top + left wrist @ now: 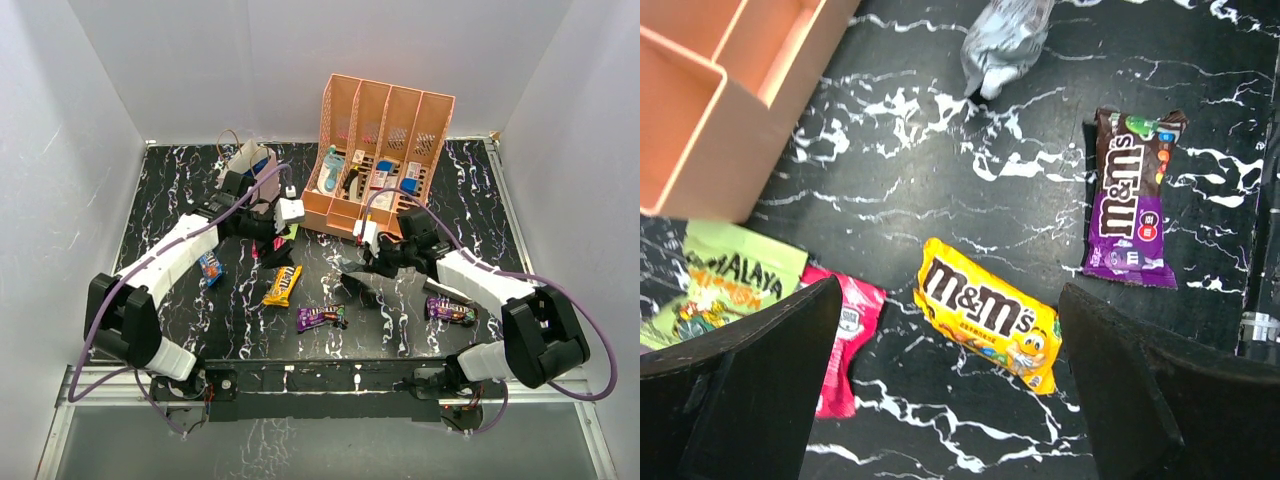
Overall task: Place the snacks into the paper bag
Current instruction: Pick up the snack from the center of the board, then place the snack in the paper bag.
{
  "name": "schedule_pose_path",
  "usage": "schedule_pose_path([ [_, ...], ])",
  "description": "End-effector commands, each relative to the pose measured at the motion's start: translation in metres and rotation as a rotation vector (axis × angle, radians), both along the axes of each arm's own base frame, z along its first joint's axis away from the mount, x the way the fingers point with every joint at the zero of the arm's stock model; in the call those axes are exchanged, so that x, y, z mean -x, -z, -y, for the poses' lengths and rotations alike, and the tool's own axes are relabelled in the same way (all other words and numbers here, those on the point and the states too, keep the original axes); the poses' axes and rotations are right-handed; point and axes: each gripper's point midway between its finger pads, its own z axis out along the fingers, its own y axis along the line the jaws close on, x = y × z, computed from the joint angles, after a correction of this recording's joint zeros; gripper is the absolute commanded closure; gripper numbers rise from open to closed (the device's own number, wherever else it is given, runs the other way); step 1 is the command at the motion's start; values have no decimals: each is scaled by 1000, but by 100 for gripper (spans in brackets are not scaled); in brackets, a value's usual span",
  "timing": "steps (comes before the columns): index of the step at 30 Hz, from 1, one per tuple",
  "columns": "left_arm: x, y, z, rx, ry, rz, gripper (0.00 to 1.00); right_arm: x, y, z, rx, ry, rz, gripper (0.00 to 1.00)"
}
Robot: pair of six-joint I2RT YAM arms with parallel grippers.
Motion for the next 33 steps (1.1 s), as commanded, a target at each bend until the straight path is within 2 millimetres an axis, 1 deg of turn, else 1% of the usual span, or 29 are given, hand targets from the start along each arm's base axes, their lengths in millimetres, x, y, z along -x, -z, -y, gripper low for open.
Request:
schedule_pose_path([
  [1,10,-27,23,84,160,49,13,1,-45,-22,-121,-43,0,92],
  [6,17,-46,44,158,267,67,12,5,-73,-34,-203,-70,-37,92],
  [10,28,-56,63,216,338,47,10,8,-93,-43,-257,-93,-53,92],
  [15,34,-56,89,221,380,36,10,13,-106,-50,-289,-123,-71,92],
  [19,32,-44,105,183,371,40,12,17,-109,-52,-297,-135,-81,92],
  [22,35,-36,112,160,379,43,22,20,-108,-52,-300,-141,-82,92],
  [27,38,-25,112,135,378,38,40,23,-105,-51,-306,-138,-82,92],
  [33,36,-24,113,130,358,43,61,25,-103,-51,-312,-137,-80,92],
])
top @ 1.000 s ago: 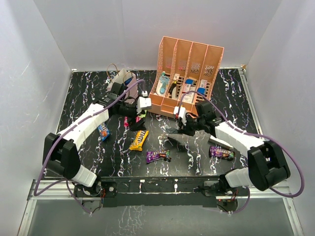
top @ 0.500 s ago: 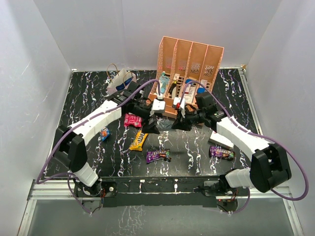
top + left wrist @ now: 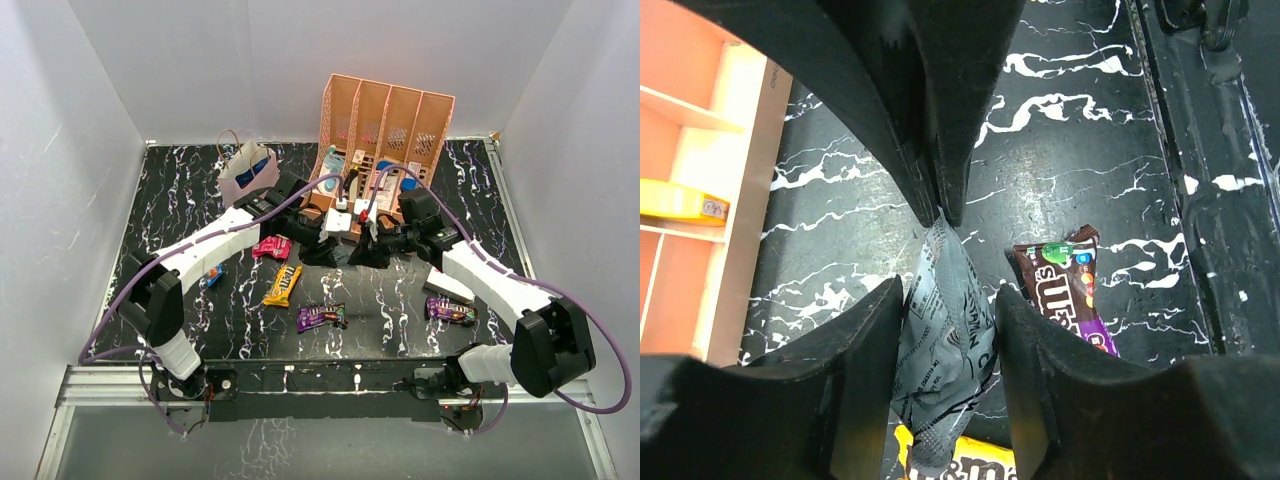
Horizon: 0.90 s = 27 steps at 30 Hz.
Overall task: Place the snacks into the paper bag
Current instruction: Place the snack in the paper bag.
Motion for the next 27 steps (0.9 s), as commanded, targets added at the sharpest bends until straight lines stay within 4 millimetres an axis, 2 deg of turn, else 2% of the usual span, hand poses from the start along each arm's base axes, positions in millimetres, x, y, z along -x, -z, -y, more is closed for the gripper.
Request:
schedule_pose_path([
  [1,0,-9,3,30,7,27,63,1,-18,-5,-53,-18,56,92],
  [7,-2,-12,0,19,-9,49,75,2,-17,-5,-56,-18,59,90],
  [10,-5,-15,-3,4,-24,67,79,2,-15,-3,-46,-8,68,76],
  [14,-10,-19,-10,-27,-56,101,83,1,-13,2,-35,13,79,51],
  [18,-21,-27,-19,-68,-111,158,84,-2,-12,11,-32,44,89,41],
  [23,-45,-50,-38,-100,-235,232,84,-13,-18,28,-41,108,120,39],
  [27,-80,-89,-64,-78,-429,285,83,-23,-22,45,-37,175,149,39],
])
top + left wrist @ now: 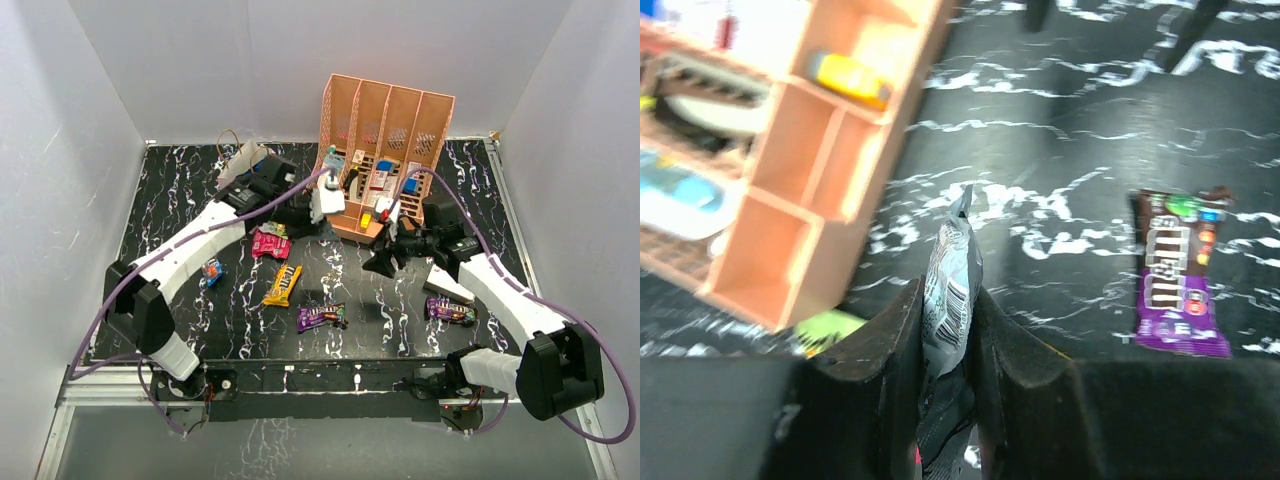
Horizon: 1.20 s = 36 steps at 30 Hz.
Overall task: Place the snacks into the paper bag
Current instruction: Place the snack in the paper bag.
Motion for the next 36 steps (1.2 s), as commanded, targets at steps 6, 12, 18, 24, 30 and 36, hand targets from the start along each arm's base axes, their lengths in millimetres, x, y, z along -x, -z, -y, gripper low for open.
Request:
schedule_pose_path([
  [6,-93,-150,-99,185,-584,259,83,-25,-22,26,-10,111,132,38],
  [12,-127,-200,-166,240,-893,398,85,-26,-19,29,-8,120,129,38],
  [18,-152,-200,-191,205,-986,458,86,-26,-18,31,-7,123,127,37],
  [24,-179,-177,-188,118,-956,456,86,-25,-17,31,-5,122,131,37],
  [30,-196,-151,-180,45,-891,432,86,-25,-14,31,-2,121,125,37],
  [36,-206,-125,-178,-22,-862,400,85,-26,-12,32,6,126,123,36],
])
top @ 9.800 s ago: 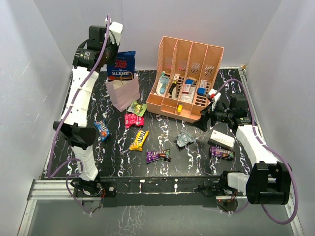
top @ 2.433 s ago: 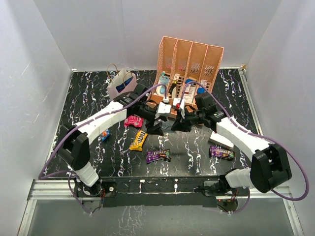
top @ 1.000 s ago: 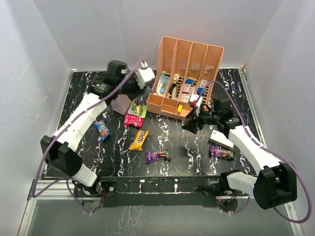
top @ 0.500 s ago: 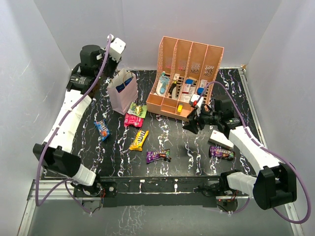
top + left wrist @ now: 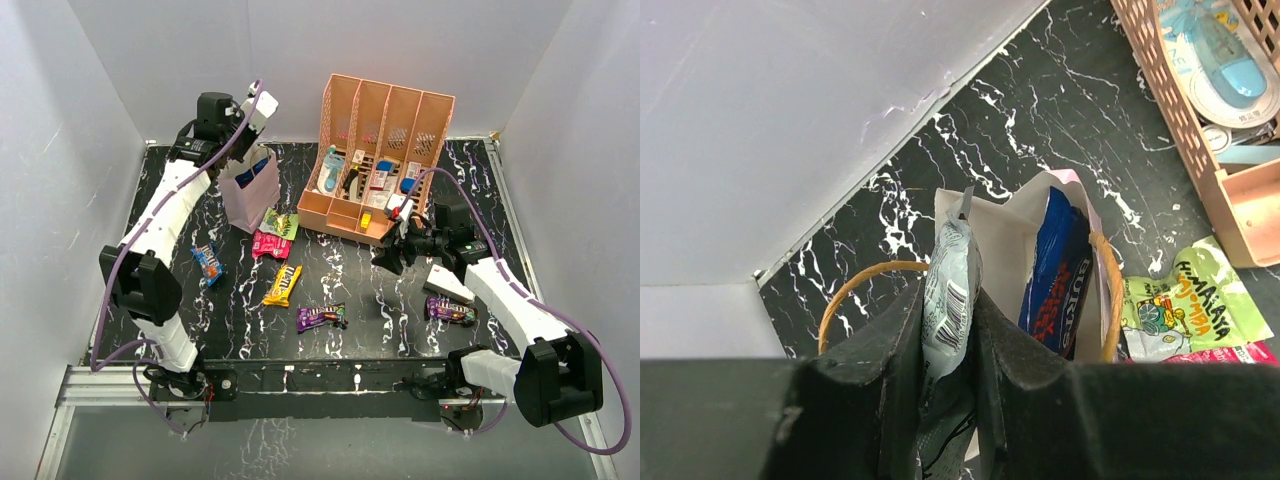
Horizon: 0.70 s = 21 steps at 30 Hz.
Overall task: Place the snacks into the paper bag
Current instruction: Place the snack in the paper bag.
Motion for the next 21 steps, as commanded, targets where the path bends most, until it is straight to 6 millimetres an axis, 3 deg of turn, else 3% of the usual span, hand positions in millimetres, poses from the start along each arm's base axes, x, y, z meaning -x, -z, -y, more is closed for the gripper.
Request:
schedule_pose_path([
  [1,-3,-16,-2,-25,23,33,85,-8,-13,1,-3,3,80,36],
  [21,-10,40,-2,-95,36,-90,81,-9,-7,2,3,4,66,36],
])
